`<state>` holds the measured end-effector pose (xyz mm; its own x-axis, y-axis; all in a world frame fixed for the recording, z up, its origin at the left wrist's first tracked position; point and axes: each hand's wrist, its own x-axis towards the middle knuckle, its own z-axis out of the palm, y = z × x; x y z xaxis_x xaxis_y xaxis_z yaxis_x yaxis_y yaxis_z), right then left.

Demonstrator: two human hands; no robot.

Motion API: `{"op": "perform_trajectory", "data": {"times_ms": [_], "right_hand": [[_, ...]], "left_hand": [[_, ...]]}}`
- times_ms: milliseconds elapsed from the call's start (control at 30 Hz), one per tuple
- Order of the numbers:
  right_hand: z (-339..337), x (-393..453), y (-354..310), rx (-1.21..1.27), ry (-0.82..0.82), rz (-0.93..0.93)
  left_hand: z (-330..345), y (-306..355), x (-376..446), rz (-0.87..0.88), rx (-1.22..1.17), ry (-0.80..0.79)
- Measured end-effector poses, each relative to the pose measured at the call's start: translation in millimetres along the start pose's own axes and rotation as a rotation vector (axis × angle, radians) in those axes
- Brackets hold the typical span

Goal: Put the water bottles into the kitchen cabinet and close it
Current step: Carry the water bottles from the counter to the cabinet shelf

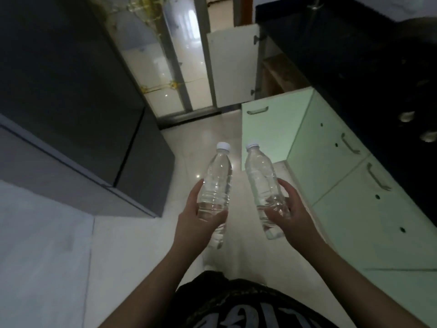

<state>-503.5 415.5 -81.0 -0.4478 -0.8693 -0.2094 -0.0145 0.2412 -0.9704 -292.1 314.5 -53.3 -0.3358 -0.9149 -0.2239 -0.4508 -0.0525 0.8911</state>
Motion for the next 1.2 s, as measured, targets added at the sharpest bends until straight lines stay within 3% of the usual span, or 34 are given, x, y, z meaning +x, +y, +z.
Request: {"op": "perform_trajectory", "data": {"times_ms": [367, 600, 1033, 1200], "right_hand": [[143, 159, -53, -0.088, -0.144, -0.075], [211, 227, -93, -0.002, -0.123, -0.099], [187, 395, -110, 0.063, -0.018, -0.054], [166, 475, -128, 0.086, 0.0, -0.044]], "left_hand": [[-111, -32, 143, 0.046, -0.069, 0.204], [-164, -26, 235, 0.051, -0.144, 0.148], [-121, 36, 433, 0.089, -0.11, -0.085], [-105, 75, 496, 0.078, -0.115, -0.09]]}}
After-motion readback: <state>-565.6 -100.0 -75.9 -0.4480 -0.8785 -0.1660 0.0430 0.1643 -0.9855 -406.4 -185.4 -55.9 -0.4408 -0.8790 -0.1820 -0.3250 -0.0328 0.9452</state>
